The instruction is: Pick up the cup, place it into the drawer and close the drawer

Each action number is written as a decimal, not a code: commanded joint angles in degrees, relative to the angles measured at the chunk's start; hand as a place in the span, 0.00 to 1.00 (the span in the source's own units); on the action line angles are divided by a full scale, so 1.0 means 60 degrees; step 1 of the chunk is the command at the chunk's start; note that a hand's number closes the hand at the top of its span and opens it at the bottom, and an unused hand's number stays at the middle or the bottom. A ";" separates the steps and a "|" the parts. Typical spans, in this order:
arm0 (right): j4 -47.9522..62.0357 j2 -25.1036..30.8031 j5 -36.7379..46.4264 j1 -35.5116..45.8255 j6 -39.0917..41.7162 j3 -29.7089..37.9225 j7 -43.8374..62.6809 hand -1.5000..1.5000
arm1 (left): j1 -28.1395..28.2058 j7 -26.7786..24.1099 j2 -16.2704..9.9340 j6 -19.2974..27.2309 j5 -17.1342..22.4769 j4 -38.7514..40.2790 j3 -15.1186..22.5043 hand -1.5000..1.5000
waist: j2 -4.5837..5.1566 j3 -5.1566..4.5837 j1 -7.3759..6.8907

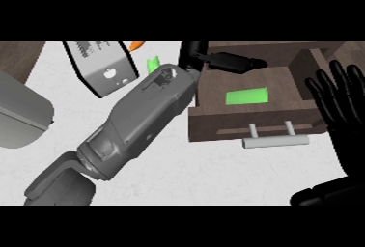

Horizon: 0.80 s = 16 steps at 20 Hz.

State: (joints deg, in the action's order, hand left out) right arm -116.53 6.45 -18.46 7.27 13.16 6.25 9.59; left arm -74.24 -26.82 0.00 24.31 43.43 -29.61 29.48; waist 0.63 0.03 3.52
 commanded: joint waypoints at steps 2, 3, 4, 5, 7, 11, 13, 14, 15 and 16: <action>-0.0155 0.0594 -0.0606 -0.0198 0.0586 0.0486 0.0130 1.00 | 0.0063 0.0128 -0.0002 -0.0081 0.0198 -0.0288 -0.0526 0.00 | -0.0081 -0.0001 -0.0366; -0.0171 0.0546 -0.0351 -0.0312 0.0581 0.0412 -0.0046 1.00 | -0.0047 0.0774 -0.0485 -0.0292 0.0279 -0.0828 -0.0771 0.00 | -0.0134 -0.0004 -0.0538; -0.0613 0.1094 -0.0822 -0.0357 0.0920 0.0811 0.0271 1.00 | 0.0637 0.0459 -0.0327 -0.0155 0.0200 -0.1135 -0.0630 0.00 | -0.0164 -0.0006 -0.0563; -0.0150 0.0676 0.0193 -0.0171 0.0772 -0.0057 0.0015 1.00 | 0.0656 0.0390 -0.0589 -0.0190 0.0209 -0.1135 -0.0808 0.00 | -0.0134 -0.0009 -0.0644; -0.0440 0.1180 0.0674 -0.0584 0.1286 -0.0066 -0.0130 1.00 | 0.0901 0.0330 -0.0889 -0.0064 0.0249 -0.1530 -0.0968 0.00 | -0.0156 -0.0009 -0.0664; -0.0115 0.1446 0.1309 -0.0771 0.1649 0.0012 -0.0623 1.00 | 0.2361 0.0729 -0.1345 0.0336 0.0248 -0.3197 -0.0899 0.00 | -0.0194 -0.0005 -0.0843; -0.0113 0.1764 0.1405 -0.0607 0.1694 0.0143 -0.0362 1.00 | 0.3111 0.0858 -0.2168 -0.0142 0.0337 -0.3784 -0.0994 0.00 | -0.0215 -0.0008 -0.0963; 0.0024 0.1583 0.1874 -0.0679 0.1625 -0.0194 -0.0487 1.00 | 0.3319 0.1368 -0.2294 -0.0083 0.0487 -0.4341 -0.1012 0.00 | -0.0218 -0.0007 -0.0984; -0.0634 0.1647 0.1860 -0.0883 0.1628 -0.0379 -0.0077 1.00 | 0.3788 0.1133 -0.2494 0.0050 0.0391 -0.4872 -0.1031 0.00 | -0.0235 -0.0011 -0.0922; -0.0322 0.1770 0.2044 -0.0806 0.1729 -0.0289 -0.0226 1.00 | 0.4207 0.1049 -0.2688 -0.0269 0.0404 -0.4936 -0.1121 0.00 | -0.0184 -0.0009 -0.0846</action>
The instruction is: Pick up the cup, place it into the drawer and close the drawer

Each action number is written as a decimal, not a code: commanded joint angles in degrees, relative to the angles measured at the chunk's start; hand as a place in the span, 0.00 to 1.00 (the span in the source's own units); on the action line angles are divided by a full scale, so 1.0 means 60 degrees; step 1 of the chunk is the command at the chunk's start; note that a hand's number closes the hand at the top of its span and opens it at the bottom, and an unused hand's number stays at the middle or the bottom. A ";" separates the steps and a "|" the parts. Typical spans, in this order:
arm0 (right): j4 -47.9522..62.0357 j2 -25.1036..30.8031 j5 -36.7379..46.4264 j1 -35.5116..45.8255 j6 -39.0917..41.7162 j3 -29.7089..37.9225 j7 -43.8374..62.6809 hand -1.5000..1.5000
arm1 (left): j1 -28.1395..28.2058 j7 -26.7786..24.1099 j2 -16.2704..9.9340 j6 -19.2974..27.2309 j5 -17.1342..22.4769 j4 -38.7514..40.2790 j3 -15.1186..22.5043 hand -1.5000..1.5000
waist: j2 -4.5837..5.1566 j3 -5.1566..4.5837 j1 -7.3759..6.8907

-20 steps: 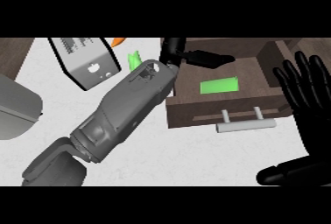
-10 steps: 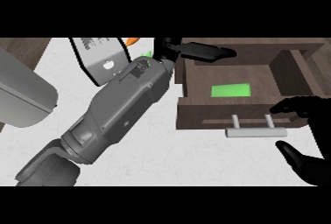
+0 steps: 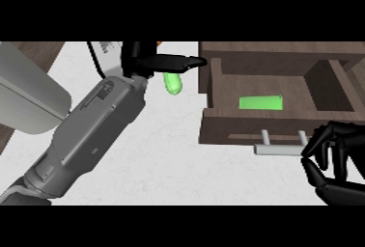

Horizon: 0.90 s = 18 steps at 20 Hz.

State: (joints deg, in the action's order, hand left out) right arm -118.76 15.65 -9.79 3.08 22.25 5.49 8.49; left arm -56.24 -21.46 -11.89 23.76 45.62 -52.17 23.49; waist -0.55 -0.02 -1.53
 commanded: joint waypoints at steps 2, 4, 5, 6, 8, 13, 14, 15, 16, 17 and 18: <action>-0.0110 0.0162 0.1051 0.0226 -0.0131 -0.0514 0.0609 1.00 | 0.1938 0.0549 -0.1157 0.0084 0.0053 -0.2303 -0.0044 0.00 | -0.0019 -0.0004 -0.0129; 0.0101 -0.0105 0.1411 -0.0373 -0.0167 -0.0543 0.0017 1.00 | 0.3004 0.0350 -0.1534 -0.0292 0.0054 -0.2786 -0.0183 0.00 | 0.0025 0.0001 0.0024; 0.0480 -0.0211 0.1793 -0.0476 -0.0134 -0.0681 -0.0435 1.00 | 0.3094 0.0688 -0.1455 0.0065 0.0049 -0.3333 -0.0235 0.00 | 0.0038 0.0006 0.0066; 0.0467 -0.0291 0.2241 -0.0619 -0.0243 -0.0934 -0.0541 1.00 | 0.3560 0.0928 -0.1860 0.0035 0.0115 -0.4141 -0.0178 0.00 | 0.0011 0.0007 -0.0024; 0.1177 -0.0345 0.3036 -0.0095 -0.0503 -0.1184 -0.0833 1.00 | 0.4542 0.0533 -0.2218 -0.0510 0.0183 -0.4476 -0.0337 0.00 | 0.0042 0.0004 -0.0100; 0.1145 0.0777 0.5228 0.0097 -0.0156 -0.2038 -0.1596 1.00 | 0.5170 0.0595 -0.2819 -0.1374 0.0521 -0.4673 -0.0894 0.00 | 0.0075 -0.0005 -0.0140; 0.1089 0.0886 0.5532 0.0094 -0.0280 -0.2033 -0.1806 1.00 | 0.5399 0.0428 -0.2798 -0.1580 0.0570 -0.4658 -0.1022 0.00 | 0.0080 -0.0003 -0.0002; 0.1598 0.0683 0.6407 -0.0074 -0.0705 -0.2595 -0.2112 1.00 | 0.5822 0.0436 -0.2964 -0.1522 0.0513 -0.5241 -0.0913 0.00 | 0.0060 0.0005 -0.0187; 0.2203 0.0765 0.6524 0.0493 -0.0768 -0.2473 -0.2207 1.00 | 0.5924 0.0595 -0.3256 -0.1705 0.0584 -0.5324 -0.1125 0.00 | 0.0087 0.0006 -0.0147; 0.2853 0.0733 0.6904 0.0534 -0.0981 -0.2651 -0.2600 1.00 | 0.5964 0.0807 -0.3371 -0.1501 0.0588 -0.5597 -0.1226 0.00 | 0.0091 0.0012 -0.0131; 0.2959 0.0863 0.7063 0.0841 -0.0888 -0.2672 -0.2428 1.00 | 0.6207 0.0109 -0.2743 -0.1545 0.0224 -0.5163 -0.0964 0.00 | 0.0112 0.0004 0.0026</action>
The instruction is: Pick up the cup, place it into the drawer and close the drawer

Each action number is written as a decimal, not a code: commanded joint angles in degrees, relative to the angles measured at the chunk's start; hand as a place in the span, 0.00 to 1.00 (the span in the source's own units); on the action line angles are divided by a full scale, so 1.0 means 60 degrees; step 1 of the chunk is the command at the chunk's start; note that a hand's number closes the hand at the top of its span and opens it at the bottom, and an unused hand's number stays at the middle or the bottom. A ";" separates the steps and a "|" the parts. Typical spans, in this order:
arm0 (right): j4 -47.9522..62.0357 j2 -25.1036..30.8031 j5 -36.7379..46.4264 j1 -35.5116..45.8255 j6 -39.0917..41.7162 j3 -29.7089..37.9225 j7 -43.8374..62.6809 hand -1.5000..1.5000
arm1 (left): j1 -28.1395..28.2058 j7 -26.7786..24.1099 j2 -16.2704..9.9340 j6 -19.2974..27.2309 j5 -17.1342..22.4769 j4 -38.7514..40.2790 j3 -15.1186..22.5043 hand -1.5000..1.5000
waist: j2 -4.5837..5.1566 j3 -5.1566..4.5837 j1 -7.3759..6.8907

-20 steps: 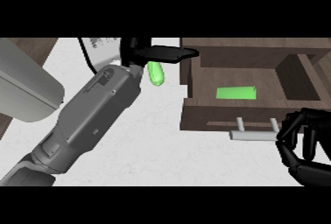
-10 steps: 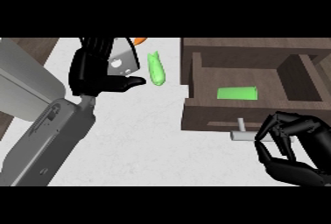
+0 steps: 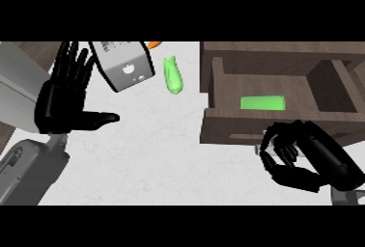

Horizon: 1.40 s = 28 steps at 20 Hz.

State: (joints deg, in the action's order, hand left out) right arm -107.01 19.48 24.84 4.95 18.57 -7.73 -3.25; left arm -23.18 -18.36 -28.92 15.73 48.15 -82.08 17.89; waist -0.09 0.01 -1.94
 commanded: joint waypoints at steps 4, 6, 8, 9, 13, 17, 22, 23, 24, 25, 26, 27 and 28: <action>0.2930 -0.0311 0.2412 0.1156 -0.1200 -0.1005 -0.1198 1.00 | 0.1433 -0.0479 -0.0344 -0.1067 -0.0097 -0.0141 -0.0607 0.00 | 0.0044 0.0001 0.0128; 0.3730 -0.0430 0.2372 0.1349 -0.1488 -0.0609 -0.1680 0.00 | 0.1786 -0.0385 -0.0451 -0.1395 0.0044 -0.0413 -0.1154 0.00 | 0.0029 0.0001 0.0198; 0.4737 -0.1075 0.2974 0.1978 -0.1855 -0.0987 -0.1078 0.00 | 0.1816 0.0020 -0.0788 -0.1375 0.0097 -0.0680 -0.1335 0.00 | 0.0037 0.0002 0.0140; 0.5369 -0.0968 0.3016 0.2096 -0.1970 -0.0844 -0.1551 0.00 | 0.2054 -0.0525 -0.0437 -0.1792 -0.0103 -0.0302 -0.1246 0.00 | 0.0046 0.0001 0.0174; 0.6556 -0.0972 0.3597 0.2685 -0.2215 -0.0795 -0.1867 0.00 | 0.2847 -0.0588 -0.0516 -0.2490 -0.0079 -0.0515 -0.1727 0.00 | 0.0029 0.0000 0.0191; 0.9320 -0.1662 0.3953 0.3868 -0.3180 -0.0512 -0.2445 0.00 | 0.2794 -0.0571 -0.0093 -0.2201 -0.0545 -0.0634 -0.1580 0.00 | 0.0059 0.0006 0.0135; 1.1021 -0.1489 0.3732 0.5272 -0.2954 0.0303 -0.3004 0.00 | 0.2784 -0.0646 -0.0428 -0.3765 -0.0273 0.0450 -0.2682 0.00 | 0.0059 0.0001 0.0175; 1.1250 -0.1315 0.3588 0.5206 -0.2951 0.0471 -0.3539 0.00 | 0.3242 -0.0597 -0.0369 -0.3794 -0.0348 0.0114 -0.2685 0.00 | 0.0048 0.0002 0.0173; 1.1769 -0.1611 0.3623 0.5555 -0.3095 0.0534 -0.3432 0.00 | 0.2933 -0.0325 -0.0057 -0.3131 -0.0620 -0.0180 -0.2405 0.00 | 0.0054 0.0005 0.0165; 1.2269 -0.1269 0.3501 0.5761 -0.3026 0.0756 -0.4041 0.00 | 0.2857 -0.0341 0.0090 -0.2912 -0.0696 -0.0262 -0.2404 0.00 | 0.0064 0.0007 0.0146; 1.3010 -0.1080 0.3348 0.6167 -0.3204 0.1098 -0.4388 0.00 | 0.3256 -0.0590 -0.0185 -0.3700 -0.0499 -0.0228 -0.2463 0.00 | 0.0113 0.0012 -0.0007; 1.3401 -0.1268 0.3402 0.6492 -0.3309 0.1125 -0.4332 0.00 | 0.3502 -0.0963 -0.0042 -0.3854 -0.0560 -0.0070 -0.2546 0.00 | 0.0127 0.0011 -0.0055; 1.3744 -0.1076 0.3289 0.6783 -0.2993 0.1282 -0.4513 0.00 | 0.3348 -0.0378 -0.0069 -0.3491 -0.0529 -0.0569 -0.2431 0.00 | 0.0112 0.0014 -0.0027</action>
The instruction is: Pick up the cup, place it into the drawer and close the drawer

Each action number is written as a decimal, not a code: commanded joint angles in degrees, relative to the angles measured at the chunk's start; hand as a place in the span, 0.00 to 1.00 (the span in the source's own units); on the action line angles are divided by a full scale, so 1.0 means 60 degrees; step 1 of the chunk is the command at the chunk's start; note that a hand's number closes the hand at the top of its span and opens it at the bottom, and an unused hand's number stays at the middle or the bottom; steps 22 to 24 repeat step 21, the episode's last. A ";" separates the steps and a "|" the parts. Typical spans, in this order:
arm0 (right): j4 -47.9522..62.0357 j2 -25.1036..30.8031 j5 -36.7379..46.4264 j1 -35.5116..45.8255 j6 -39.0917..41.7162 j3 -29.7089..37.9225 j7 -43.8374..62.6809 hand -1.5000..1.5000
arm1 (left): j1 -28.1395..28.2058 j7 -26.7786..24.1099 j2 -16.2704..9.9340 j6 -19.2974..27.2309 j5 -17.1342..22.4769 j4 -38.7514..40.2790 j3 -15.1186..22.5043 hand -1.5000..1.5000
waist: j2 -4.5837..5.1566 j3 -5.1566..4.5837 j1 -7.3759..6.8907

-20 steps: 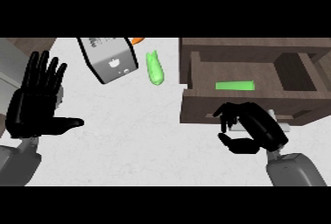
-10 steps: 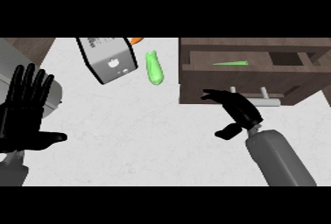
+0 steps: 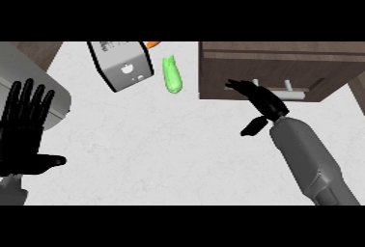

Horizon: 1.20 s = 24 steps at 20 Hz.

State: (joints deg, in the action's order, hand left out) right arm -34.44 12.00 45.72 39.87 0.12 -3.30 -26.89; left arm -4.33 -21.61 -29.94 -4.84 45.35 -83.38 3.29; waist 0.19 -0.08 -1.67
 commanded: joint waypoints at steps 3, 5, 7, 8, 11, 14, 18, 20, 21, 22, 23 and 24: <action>0.2651 0.0547 -0.0134 0.1692 0.0175 0.0792 -0.0755 0.00 | 0.0099 0.0380 0.0001 -0.0370 0.0182 -0.0387 -0.0161 0.00 | 0.0116 0.0033 -0.0199; 0.2966 0.0545 -0.0043 0.2221 0.0304 0.0801 -0.0523 0.00 | -0.0015 -0.0046 0.0210 -0.0533 -0.0129 0.0421 -0.0152 0.00 | 0.0155 0.0027 -0.0201; 0.3344 0.1032 -0.0059 0.2230 0.0400 0.0918 -0.1101 0.00 | -0.0517 0.0325 0.0190 -0.0083 -0.0134 0.0094 -0.0146 0.00 | 0.0204 0.0039 -0.0275; 0.3458 0.0765 -0.0060 0.2399 0.0272 0.0945 -0.0927 0.00 | 0.0077 0.0107 0.0154 -0.0783 0.0109 0.0422 -0.0306 0.00 | 0.0172 0.0029 -0.0273; 0.3793 0.1141 -0.0085 0.2785 0.0456 0.1074 -0.1006 0.00 | -0.0759 0.0365 0.0099 -0.0551 -0.0049 0.0538 -0.0254 0.00 | 0.0283 0.0042 -0.0388; 0.3981 0.1218 -0.0125 0.3133 0.0552 0.1169 -0.0868 0.00 | -0.0364 0.0065 0.0269 -0.0659 -0.0432 0.0376 0.0021 0.00 | 0.0265 0.0040 -0.0478; 0.4141 0.1536 -0.0226 0.3324 0.0799 0.1303 -0.1006 0.00 | -0.0584 0.0277 0.0363 -0.0223 -0.0588 0.0223 0.0094 0.00 | 0.0287 0.0050 -0.0557; 0.4221 0.1407 -0.0201 0.3258 0.0570 0.1303 -0.1017 0.00 | -0.0722 0.0230 0.0326 -0.0336 -0.0508 0.0458 -0.0075 0.00 | 0.0321 0.0047 -0.0563; 0.4237 0.1380 -0.0104 0.3196 0.0379 0.1217 -0.0992 0.00 | -0.0720 0.0084 0.0169 -0.0706 -0.0372 0.0611 -0.0267 0.00 | 0.0359 0.0042 -0.0630; 0.4237 0.1380 -0.0104 0.3196 0.0379 0.1217 -0.0992 0.00 | -0.0720 0.0084 0.0169 -0.0706 -0.0372 0.0611 -0.0267 0.00 | 0.0359 0.0042 -0.0630; 0.4237 0.1380 -0.0104 0.3196 0.0379 0.1217 -0.0992 0.00 | -0.0720 0.0084 0.0169 -0.0706 -0.0372 0.0611 -0.0267 0.00 | 0.0359 0.0042 -0.0630; 0.4237 0.1380 -0.0104 0.3196 0.0379 0.1217 -0.0992 0.00 | -0.0720 0.0084 0.0169 -0.0706 -0.0372 0.0611 -0.0267 0.00 | 0.0359 0.0042 -0.0630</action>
